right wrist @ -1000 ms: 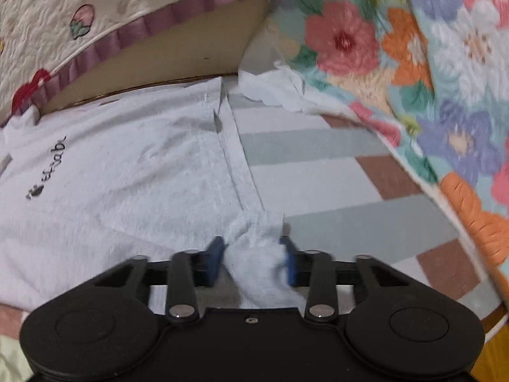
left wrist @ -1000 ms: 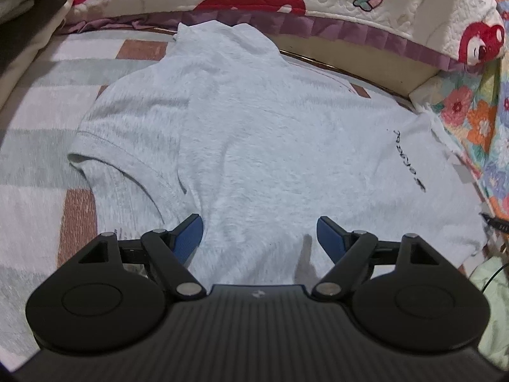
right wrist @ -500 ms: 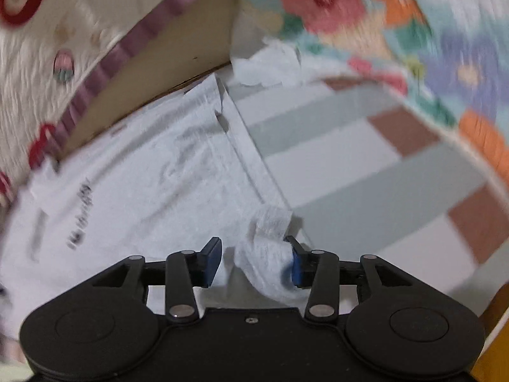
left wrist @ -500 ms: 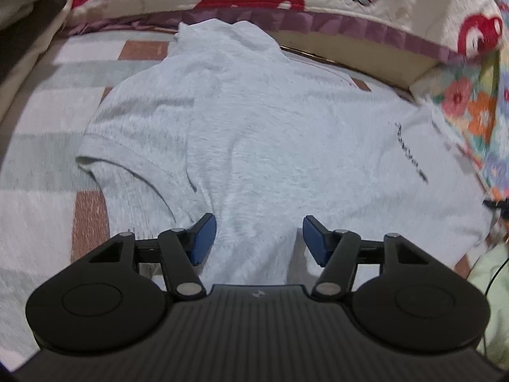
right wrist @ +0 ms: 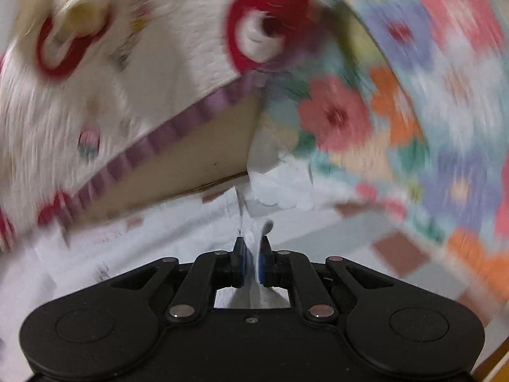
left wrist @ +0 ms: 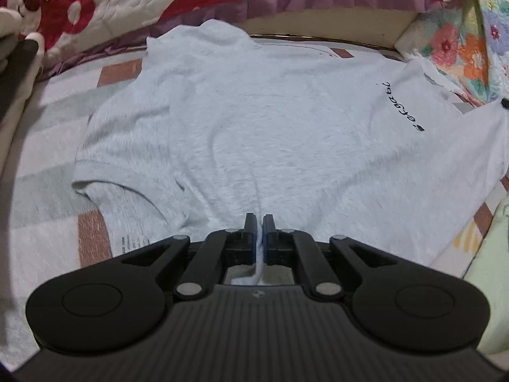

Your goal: Fold clothes

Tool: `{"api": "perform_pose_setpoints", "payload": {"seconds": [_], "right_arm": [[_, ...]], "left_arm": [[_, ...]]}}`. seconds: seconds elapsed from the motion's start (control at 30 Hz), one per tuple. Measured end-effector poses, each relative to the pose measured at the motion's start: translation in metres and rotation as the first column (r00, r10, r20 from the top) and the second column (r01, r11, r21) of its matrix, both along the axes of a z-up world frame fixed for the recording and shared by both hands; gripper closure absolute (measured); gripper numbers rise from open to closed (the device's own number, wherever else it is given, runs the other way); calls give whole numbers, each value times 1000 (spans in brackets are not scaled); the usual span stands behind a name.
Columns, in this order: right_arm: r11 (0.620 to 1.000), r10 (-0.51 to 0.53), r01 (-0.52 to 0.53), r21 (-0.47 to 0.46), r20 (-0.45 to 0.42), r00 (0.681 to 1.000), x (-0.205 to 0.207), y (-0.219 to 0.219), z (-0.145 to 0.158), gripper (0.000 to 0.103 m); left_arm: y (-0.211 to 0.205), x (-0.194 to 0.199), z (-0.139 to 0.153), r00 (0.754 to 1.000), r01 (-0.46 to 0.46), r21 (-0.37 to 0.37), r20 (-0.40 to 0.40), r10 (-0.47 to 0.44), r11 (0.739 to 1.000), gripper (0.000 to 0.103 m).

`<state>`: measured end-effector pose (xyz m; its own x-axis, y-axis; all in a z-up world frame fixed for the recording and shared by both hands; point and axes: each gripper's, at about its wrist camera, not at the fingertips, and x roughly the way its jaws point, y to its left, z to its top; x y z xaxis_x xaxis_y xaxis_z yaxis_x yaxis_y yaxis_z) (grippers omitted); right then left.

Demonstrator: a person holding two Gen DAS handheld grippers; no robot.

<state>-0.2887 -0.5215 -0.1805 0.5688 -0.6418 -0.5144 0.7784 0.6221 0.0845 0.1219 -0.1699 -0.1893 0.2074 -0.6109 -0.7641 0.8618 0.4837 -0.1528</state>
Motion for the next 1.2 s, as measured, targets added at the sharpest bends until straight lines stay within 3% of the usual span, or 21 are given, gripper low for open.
{"api": "perform_pose_setpoints", "payload": {"seconds": [0.03,0.1,0.13,0.17,0.23,0.37,0.4,0.5,0.53,0.57,0.63,0.77,0.8,0.83,0.87,1.03,1.1,1.2], "right_arm": [[1000,11,-12,-18,-64,998,6,-1,-6,94],[1000,6,-7,-9,-103,995,13,-7,-17,94],[1000,-7,7,-3,-90,996,14,-8,-19,94],[1000,-16,15,-4,-81,997,15,-9,-21,94],[1000,-9,7,-25,-95,995,21,-7,-23,94],[1000,-11,8,-30,-94,996,25,-14,-26,94],[1000,-7,4,-30,-94,996,27,-15,-27,94],[1000,2,-4,-27,-92,996,31,-19,-29,94],[1000,1,-3,-25,-89,996,32,-20,-30,94],[1000,-2,0,-23,-82,997,34,-21,-32,94],[1000,-6,4,-20,-73,997,38,-23,-34,94],[999,13,-16,-29,-101,995,50,-25,-36,94],[999,17,-21,-32,-107,994,52,-25,-35,94],[999,15,-19,-35,-104,994,51,-24,-35,94],[999,14,-18,-38,-102,995,51,-24,-34,94],[999,5,-10,-52,-90,996,49,-22,-31,94],[998,2,-7,-58,-86,996,48,-22,-30,94],[998,-3,-3,-66,-79,997,47,-21,-29,94]], "left_arm": [[1,2,1,1000,-5,-4,-10,5,1000,99],[9,11,4,996,-61,-33,-60,59,998,95],[13,16,5,993,-93,-52,-83,89,994,87],[19,21,7,988,-129,-68,-98,122,989,74],[29,31,10,978,-192,-100,-106,182,976,62],[29,42,4,972,-195,-142,-158,173,970,55],[25,43,3,974,-186,-155,-157,162,970,55],[7,48,2,976,-218,-179,-38,215,959,48],[0,50,2,975,-221,-182,-15,222,958,38],[-7,55,-1,975,-219,-170,3,222,961,33],[-23,68,-8,974,-223,-110,-3,224,968,33],[-36,77,-13,978,-207,-95,-31,205,974,40],[-39,75,-13,982,-191,-80,-25,189,978,50],[-42,69,-14,985,-169,-62,10,170,984,81],[-43,62,-14,989,-143,-60,33,146,988,95],[-41,37,-3,986,-85,-100,133,98,991,100],[-37,33,9,975,-98,-148,183,124,984,100],[-23,36,33,965,-147,-250,178,195,957,100]]}}
